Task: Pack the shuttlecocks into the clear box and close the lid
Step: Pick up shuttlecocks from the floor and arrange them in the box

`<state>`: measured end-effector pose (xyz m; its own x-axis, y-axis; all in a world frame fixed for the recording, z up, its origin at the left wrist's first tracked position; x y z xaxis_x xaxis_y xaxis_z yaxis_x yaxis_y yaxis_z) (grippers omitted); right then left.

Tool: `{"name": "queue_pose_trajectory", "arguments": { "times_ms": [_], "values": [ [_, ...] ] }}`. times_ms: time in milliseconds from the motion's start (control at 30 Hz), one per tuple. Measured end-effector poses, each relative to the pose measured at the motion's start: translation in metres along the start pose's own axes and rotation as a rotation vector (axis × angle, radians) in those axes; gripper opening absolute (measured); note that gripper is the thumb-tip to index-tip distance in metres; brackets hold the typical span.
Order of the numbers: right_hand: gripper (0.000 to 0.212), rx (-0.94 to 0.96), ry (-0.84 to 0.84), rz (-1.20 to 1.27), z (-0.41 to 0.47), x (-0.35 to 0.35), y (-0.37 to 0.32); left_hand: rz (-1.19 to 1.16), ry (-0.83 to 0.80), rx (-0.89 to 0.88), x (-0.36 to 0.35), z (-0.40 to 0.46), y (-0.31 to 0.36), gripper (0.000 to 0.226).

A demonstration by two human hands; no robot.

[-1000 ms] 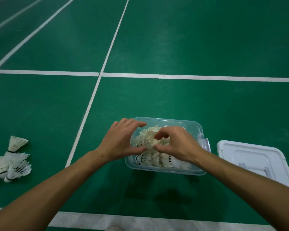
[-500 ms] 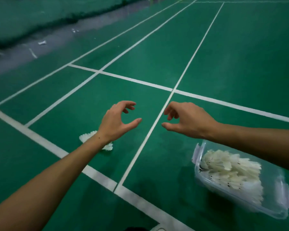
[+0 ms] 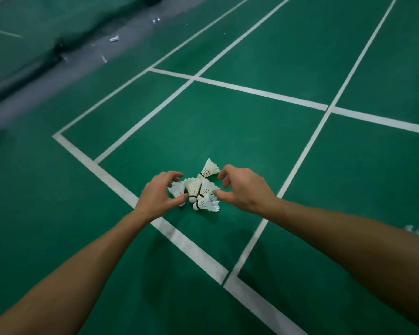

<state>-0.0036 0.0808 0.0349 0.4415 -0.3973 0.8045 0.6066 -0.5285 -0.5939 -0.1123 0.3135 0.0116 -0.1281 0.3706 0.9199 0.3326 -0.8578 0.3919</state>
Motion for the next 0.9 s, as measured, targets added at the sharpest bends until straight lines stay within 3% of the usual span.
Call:
{"name": "queue_pose_trajectory", "arguments": {
  "times_ms": [233, 367, 500, 700, 900],
  "values": [
    [0.057, -0.126, -0.065, 0.004, 0.020, -0.077, 0.016, 0.217, -0.117, 0.082, -0.035, 0.045, -0.028, 0.066],
    [0.054, -0.139, -0.044, 0.060, 0.021, -0.110, 0.014, 0.259, -0.267, 0.110, -0.054, 0.059, -0.030, 0.054],
    [0.051, -0.137, 0.019, 0.090, 0.018, -0.119, 0.012, 0.032, -0.296, 0.173, -0.068, 0.055, -0.032, 0.035],
    [0.048, -0.062, 0.011, 0.107, -0.023, -0.070, 0.029, -0.141, -0.179, 0.175, -0.068, 0.029, -0.017, 0.016],
    [0.049, -0.008, 0.105, 0.110, -0.097, 0.041, 0.049, -0.179, -0.097, -0.159, 0.000, 0.014, 0.077, 0.019]
  ]
}}
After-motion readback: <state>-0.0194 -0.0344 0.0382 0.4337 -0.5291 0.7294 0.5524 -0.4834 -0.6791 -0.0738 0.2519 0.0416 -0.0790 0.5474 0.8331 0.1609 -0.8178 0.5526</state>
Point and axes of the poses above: each hand's wrist, its own z-axis towards the middle knuckle, its own x-axis out of the back of the hand, y = z × x, the point moved 5 cm from there along z, towards the middle knuckle, and after that the axes turned 4 degrees about x, right-handed, at the moved point
